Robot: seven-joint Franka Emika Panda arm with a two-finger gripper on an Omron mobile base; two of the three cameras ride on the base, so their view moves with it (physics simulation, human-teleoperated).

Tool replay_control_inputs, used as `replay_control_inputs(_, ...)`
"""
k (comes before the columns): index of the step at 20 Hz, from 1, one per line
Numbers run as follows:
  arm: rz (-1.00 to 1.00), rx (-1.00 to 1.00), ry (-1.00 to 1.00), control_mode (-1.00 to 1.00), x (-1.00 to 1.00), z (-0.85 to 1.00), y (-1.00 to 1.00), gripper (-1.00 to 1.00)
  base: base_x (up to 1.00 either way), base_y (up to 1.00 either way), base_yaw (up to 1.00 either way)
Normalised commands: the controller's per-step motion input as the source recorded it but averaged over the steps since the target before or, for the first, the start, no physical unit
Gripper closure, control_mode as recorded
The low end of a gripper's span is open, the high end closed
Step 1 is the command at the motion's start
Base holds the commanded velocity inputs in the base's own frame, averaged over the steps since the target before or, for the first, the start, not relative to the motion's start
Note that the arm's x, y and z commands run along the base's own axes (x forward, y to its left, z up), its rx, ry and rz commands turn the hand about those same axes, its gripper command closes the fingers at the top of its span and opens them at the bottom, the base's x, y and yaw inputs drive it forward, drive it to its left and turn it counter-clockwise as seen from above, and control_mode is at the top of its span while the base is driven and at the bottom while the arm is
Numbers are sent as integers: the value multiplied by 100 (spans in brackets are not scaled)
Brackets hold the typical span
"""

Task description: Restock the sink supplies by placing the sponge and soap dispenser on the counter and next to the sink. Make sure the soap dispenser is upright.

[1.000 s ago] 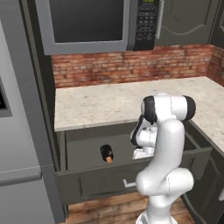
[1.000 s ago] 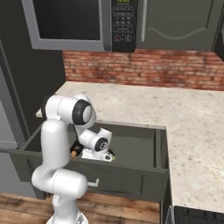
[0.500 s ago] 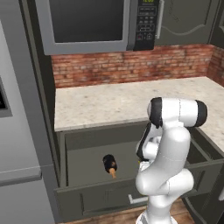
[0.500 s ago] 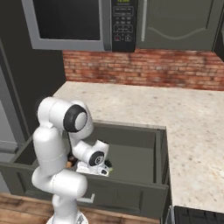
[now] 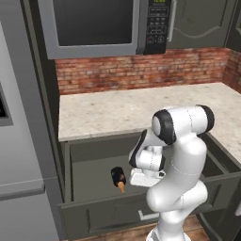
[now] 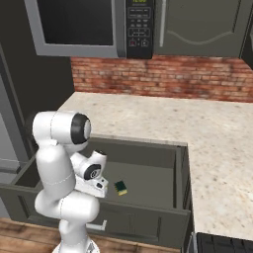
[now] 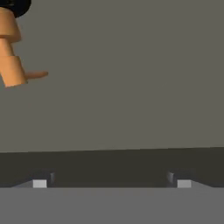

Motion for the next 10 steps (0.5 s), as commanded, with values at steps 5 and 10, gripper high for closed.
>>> replay_control_inputs(5, -7, -8, -2, -100, 29, 0, 85, -100, 0, 0, 0)
replay_control_inputs(10, 0, -4, 0, -100, 30, 0, 28, -100, 0, 0, 0)
